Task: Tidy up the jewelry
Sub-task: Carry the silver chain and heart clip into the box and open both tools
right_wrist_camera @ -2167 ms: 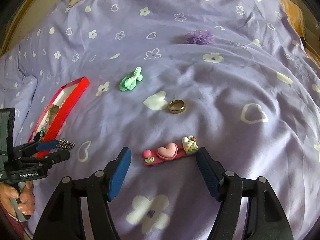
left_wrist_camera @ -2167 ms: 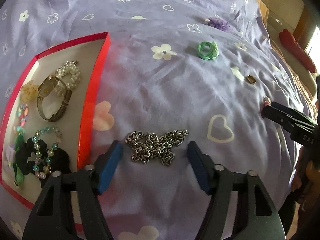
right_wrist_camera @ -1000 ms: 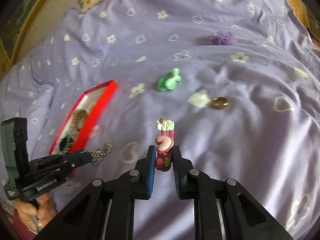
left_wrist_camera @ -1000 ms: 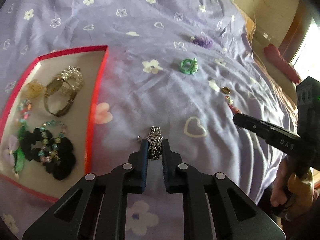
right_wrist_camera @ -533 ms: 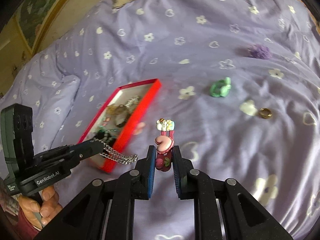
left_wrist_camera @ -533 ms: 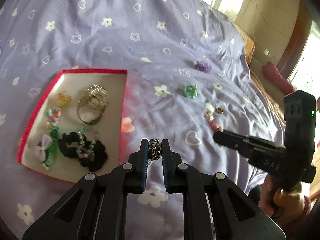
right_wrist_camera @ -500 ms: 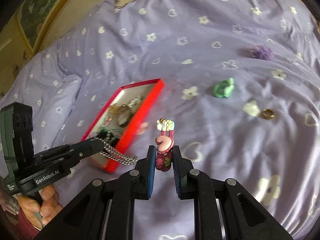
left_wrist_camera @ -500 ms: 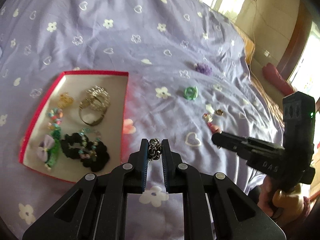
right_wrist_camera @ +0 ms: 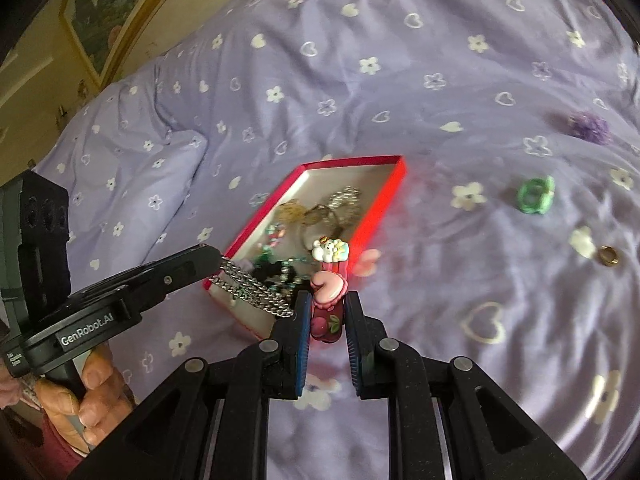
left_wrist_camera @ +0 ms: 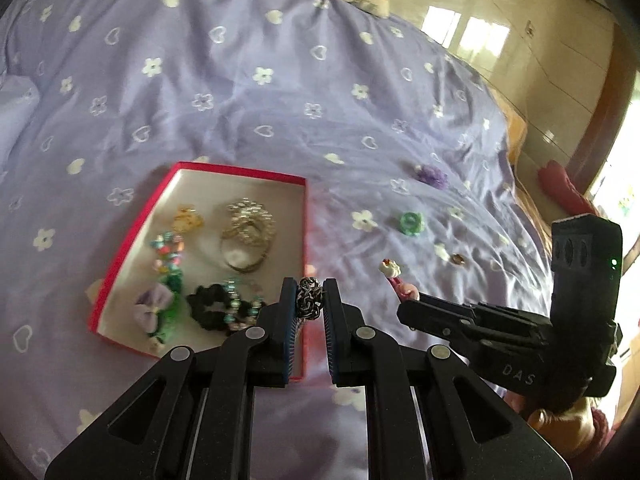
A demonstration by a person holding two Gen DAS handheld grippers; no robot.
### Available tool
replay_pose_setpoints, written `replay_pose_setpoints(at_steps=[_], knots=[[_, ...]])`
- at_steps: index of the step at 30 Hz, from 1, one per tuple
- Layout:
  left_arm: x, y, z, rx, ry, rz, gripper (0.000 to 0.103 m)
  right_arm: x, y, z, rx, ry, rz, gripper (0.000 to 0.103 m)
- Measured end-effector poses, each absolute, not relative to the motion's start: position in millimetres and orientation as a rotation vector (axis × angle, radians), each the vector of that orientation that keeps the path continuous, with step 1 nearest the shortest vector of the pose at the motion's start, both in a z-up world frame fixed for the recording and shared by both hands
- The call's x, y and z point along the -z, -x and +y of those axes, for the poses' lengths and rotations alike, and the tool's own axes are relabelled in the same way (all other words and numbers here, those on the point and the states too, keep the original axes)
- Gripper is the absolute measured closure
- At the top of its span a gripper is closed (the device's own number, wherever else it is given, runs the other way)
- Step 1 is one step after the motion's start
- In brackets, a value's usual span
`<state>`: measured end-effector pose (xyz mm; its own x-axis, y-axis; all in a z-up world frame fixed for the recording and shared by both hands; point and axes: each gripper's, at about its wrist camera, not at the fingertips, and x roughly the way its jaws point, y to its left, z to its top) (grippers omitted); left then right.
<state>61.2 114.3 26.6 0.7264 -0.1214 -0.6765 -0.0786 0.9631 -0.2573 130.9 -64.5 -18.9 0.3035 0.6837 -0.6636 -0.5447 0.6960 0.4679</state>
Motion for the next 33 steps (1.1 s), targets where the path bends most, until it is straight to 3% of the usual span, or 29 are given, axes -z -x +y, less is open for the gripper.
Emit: replay_pose_setpoints(at_steps=[33], knots=[[44.8, -83.0, 209.2, -0.159, 0.354, 0.859, 0.092, 77.3, -153.9, 53.9, -0.896, -0.03, 1.107, 0.087]])
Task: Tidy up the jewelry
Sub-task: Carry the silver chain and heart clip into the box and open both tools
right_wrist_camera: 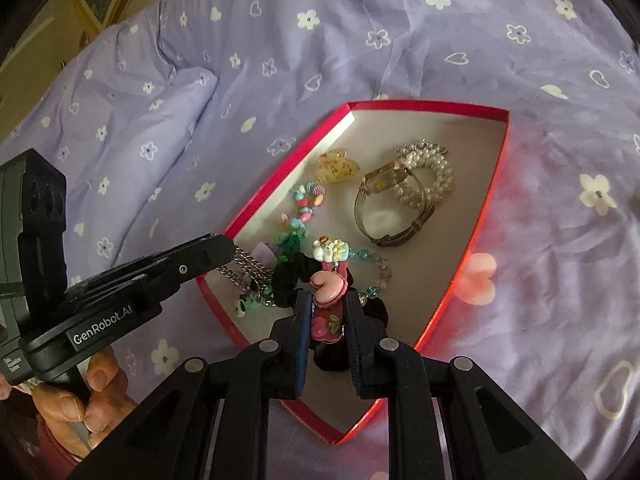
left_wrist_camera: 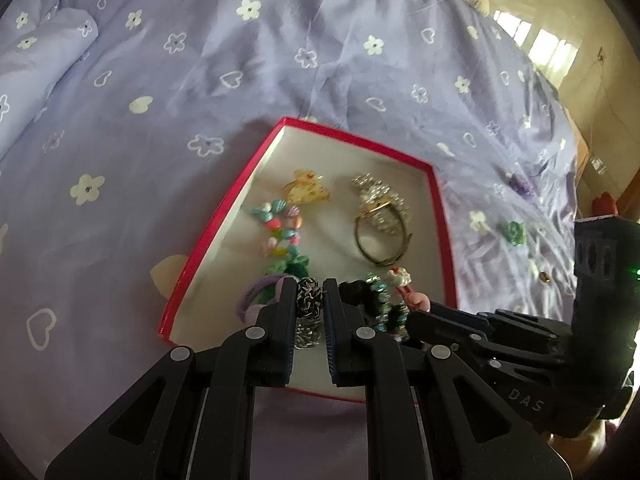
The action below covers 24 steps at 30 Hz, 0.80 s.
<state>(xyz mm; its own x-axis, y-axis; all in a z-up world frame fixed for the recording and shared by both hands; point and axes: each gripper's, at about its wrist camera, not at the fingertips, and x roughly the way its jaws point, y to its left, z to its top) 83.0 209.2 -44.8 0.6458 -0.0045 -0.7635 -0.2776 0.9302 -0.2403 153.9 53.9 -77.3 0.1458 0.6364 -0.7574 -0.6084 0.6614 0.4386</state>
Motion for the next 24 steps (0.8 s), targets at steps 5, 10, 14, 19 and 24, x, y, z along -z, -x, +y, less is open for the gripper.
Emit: replay_pose_setpoints(at_steps=[5, 10, 14, 19, 24], knots=[[58.6, -84.2, 213.4, -0.17, 0.35, 0.885, 0.092, 86.2, -153.5, 61.0, -0.89, 0.0, 1.122, 0.087], [71.7, -85.1, 217.1, -0.184, 0.349, 0.913, 0.092, 90.5, -154.0, 62.7, -0.891, 0.006, 1.132, 0.086], [73.4, -84.6, 218.7, -0.188, 0.347, 0.913, 0.092, 91.0, -154.3, 62.3, -0.891, 0.004, 1.13, 0.086], [72.7, -84.8, 217.7, -0.192, 0.339, 0.916, 0.092, 92.0, -154.1, 62.3, -0.893, 0.006, 1.128, 0.085], [71.5, -84.9, 217.7, -0.193, 0.334, 0.923, 0.092, 91.5, -154.2, 62.3, -0.894, -0.004, 1.128, 0.084]])
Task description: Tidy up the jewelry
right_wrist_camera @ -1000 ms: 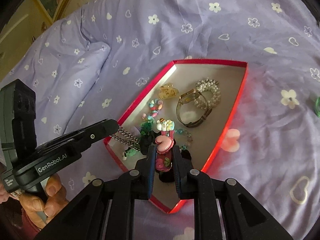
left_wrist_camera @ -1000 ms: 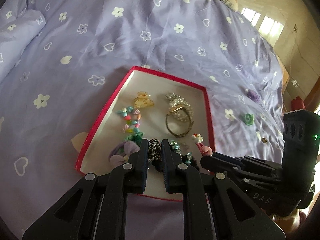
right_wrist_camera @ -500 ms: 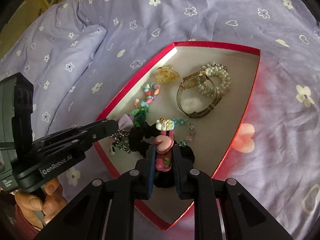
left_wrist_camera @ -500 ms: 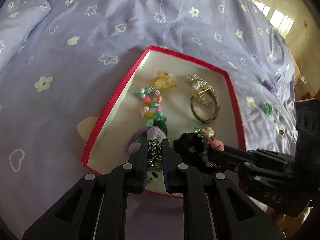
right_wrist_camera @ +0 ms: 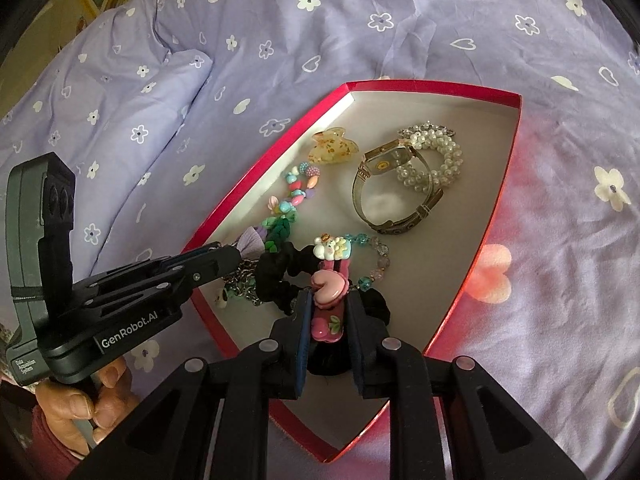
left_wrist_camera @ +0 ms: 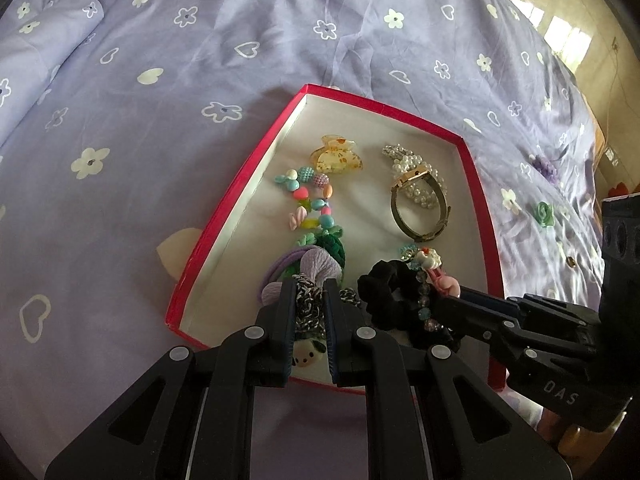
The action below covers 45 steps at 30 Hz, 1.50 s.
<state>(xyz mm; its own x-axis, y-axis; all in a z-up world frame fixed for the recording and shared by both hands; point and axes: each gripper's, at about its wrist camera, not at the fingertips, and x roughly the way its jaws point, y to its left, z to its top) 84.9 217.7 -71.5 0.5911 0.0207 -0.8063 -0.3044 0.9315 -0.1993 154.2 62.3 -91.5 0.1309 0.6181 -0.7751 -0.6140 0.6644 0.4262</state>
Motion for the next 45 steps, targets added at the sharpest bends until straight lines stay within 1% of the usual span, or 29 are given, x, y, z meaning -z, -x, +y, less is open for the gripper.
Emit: replay_pose_setpoints(at_steps=[2, 7, 9, 12, 18, 23, 25, 26, 27, 28, 32, 34, 35, 36, 38, 41, 42, 45], knots=[[71.3, -84.8, 217.4, -0.195, 0.331, 0.926, 0.092, 91.1, -153.9, 61.8, -0.9, -0.009, 1.127, 0.082], [70.8, -84.7, 215.6, -0.205, 0.312, 0.933, 0.09, 89.4, -153.1, 61.5, -0.903, -0.01, 1.124, 0.081], [70.7, -84.7, 214.4, -0.205, 0.307, 0.934, 0.088, 88.9, -152.3, 61.3, -0.903, -0.008, 1.121, 0.081], [70.2, -84.4, 213.8, -0.205, 0.305, 0.933, 0.083, 86.9, -151.8, 61.4, -0.909, -0.008, 1.116, 0.077], [69.6, -84.2, 212.8, -0.207, 0.304, 0.934, 0.081, 86.3, -151.6, 60.7, -0.909, -0.008, 1.112, 0.076], [68.9, -83.2, 211.9, -0.204, 0.306, 0.935, 0.08, 84.5, -150.0, 59.0, -0.91, -0.011, 1.105, 0.071], [67.9, -81.3, 211.9, -0.202, 0.308, 0.93, 0.073, 82.3, -149.1, 58.2, -0.912, -0.01, 1.096, 0.069], [66.6, -79.7, 211.5, -0.205, 0.308, 0.926, 0.068, 81.6, -148.9, 57.0, -0.912, -0.01, 1.092, 0.067], [65.3, -78.3, 211.1, -0.206, 0.307, 0.922, 0.066, 80.8, -148.8, 55.8, -0.911, -0.011, 1.088, 0.065], [64.0, -77.0, 210.6, -0.207, 0.308, 0.92, 0.066, 79.4, -148.5, 54.5, -0.909, -0.012, 1.083, 0.062], [59.1, -72.2, 208.9, -0.21, 0.319, 0.913, 0.064, 74.5, -147.8, 46.8, -0.898, -0.021, 1.061, 0.061], [55.2, -68.2, 208.2, -0.219, 0.323, 0.899, 0.056, 71.0, -147.2, 41.5, -0.893, -0.033, 1.044, 0.059], [52.6, -65.6, 207.7, -0.224, 0.325, 0.89, 0.047, 69.4, -146.7, 39.2, -0.889, -0.037, 1.037, 0.055], [50.3, -63.0, 207.2, -0.231, 0.324, 0.879, 0.041, 68.1, -146.4, 37.3, -0.891, -0.041, 1.033, 0.053], [46.5, -57.6, 206.3, -0.239, 0.327, 0.865, 0.036, 65.1, -145.2, 31.8, -0.886, -0.057, 1.018, 0.042], [42.0, -49.5, 205.5, -0.242, 0.342, 0.851, 0.03, 61.8, -143.0, 23.1, -0.88, -0.074, 1.002, 0.037], [40.9, -47.1, 205.5, -0.244, 0.35, 0.85, 0.025, 60.9, -141.5, 19.9, -0.877, -0.08, 0.998, 0.037], [38.8, -38.1, 204.5, -0.248, 0.376, 0.84, 0.022, 58.5, -136.7, 11.5, -0.87, -0.095, 0.985, 0.032]])
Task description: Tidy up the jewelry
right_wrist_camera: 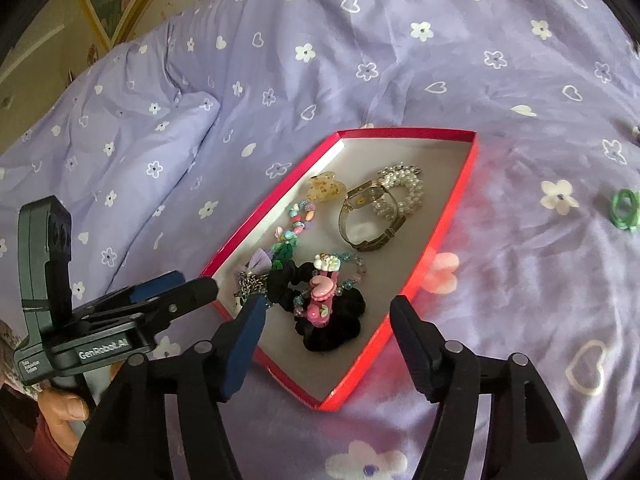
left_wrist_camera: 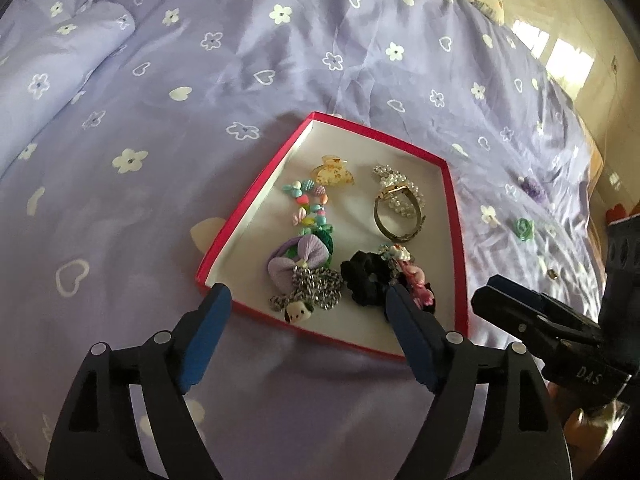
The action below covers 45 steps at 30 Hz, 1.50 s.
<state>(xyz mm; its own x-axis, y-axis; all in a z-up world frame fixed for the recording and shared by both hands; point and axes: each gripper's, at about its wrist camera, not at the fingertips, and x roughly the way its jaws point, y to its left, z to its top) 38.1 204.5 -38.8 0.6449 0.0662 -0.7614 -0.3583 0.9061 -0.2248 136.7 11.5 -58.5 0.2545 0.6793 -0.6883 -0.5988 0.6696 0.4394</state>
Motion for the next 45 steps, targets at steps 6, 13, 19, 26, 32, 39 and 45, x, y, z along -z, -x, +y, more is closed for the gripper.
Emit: replay_pose_setpoints(at_steps=[6, 13, 19, 26, 32, 39, 45], knots=[[36.4, -21.5, 197.3, -0.263, 0.389, 0.839, 0.017, 49.3, -125.8, -6.2, -0.865, -0.146, 0.935, 0.017], [29.0, 1.3, 187.8, -0.288, 0.403, 0.799, 0.01, 37.9, -110.2, -24.2, -0.849, -0.181, 0.873, 0.013], [24.4, 17.7, 174.9, -0.315, 0.366, 0.782, 0.005, 32.0, -88.1, -35.0, -0.844, -0.156, 0.825, 0.011], [17.7, 33.3, 159.3, -0.345, 0.289, 0.763, 0.005, 34.4, -74.7, -49.1, -0.835, -0.161, 0.835, 0.01], [-14.6, 47.4, 146.1, -0.374, 0.179, 0.7, 0.002, 0.6, -68.2, -60.1, -0.839, -0.121, 0.793, 0.01], [-18.4, 52.5, 134.5, -0.419, 0.11, 0.634, 0.0, -28.4, -47.6, -72.9, -0.778, -0.045, 0.593, 0.0], [19.7, 43.4, 128.5, -0.453, 0.091, 0.685, 0.0, 31.3, -50.3, -59.1, -0.761, -0.031, 0.728, 0.0]])
